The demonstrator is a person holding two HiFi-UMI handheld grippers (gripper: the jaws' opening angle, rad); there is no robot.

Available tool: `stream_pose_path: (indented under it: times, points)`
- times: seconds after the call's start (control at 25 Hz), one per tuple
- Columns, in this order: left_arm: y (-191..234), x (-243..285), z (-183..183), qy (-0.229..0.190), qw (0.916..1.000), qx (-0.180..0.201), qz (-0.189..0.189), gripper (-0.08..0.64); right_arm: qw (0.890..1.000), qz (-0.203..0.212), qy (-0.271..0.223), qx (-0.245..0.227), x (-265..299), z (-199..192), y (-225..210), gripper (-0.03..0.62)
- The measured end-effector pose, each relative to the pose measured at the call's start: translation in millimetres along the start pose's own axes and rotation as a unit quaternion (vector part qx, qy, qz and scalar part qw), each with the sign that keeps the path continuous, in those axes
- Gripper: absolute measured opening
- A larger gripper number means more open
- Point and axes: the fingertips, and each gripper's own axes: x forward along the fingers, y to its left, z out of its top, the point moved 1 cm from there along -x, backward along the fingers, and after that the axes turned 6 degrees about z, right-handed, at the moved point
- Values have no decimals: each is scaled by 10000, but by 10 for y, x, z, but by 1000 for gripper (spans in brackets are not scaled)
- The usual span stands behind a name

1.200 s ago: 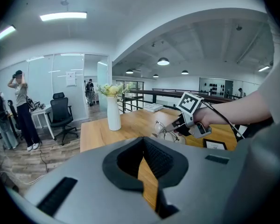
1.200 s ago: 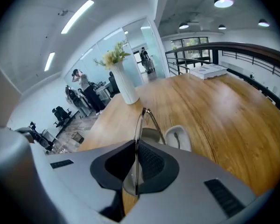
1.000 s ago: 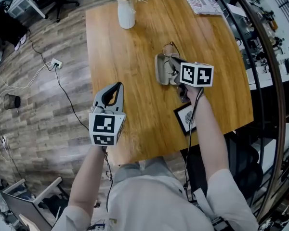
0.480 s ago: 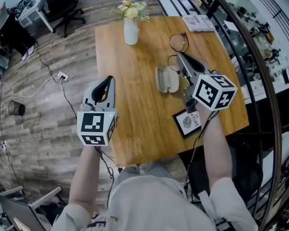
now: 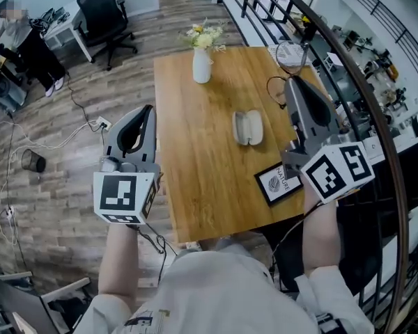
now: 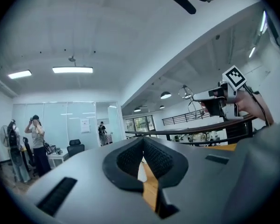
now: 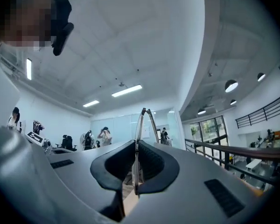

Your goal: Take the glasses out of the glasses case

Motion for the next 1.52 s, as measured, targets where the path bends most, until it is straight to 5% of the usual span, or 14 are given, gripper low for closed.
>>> stream_pose_path:
  times: [0.12,0.48,0.8,1.12,1.52]
  points:
    - [48,-257,234,-183,9991,333,202,15,9990,-77,-234,-373,-235,274,201,44]
    - [141,-722,461,-321,9974,510,383,15,9939,-208,-546,-939,-786,516,515,44]
    - [92,-1030,194,37,9979,423,480,15,9942,-332,-345,-965,-1117,206,561,44]
    - [-289,-1038,-23,275,9994,67,191,15,9977,-171,-32,-662,-1143,-233,642,43]
    - [-401,-1055,-118,512,9984,189,173,15,9983,7,211,-534,-1139,-437,671,44]
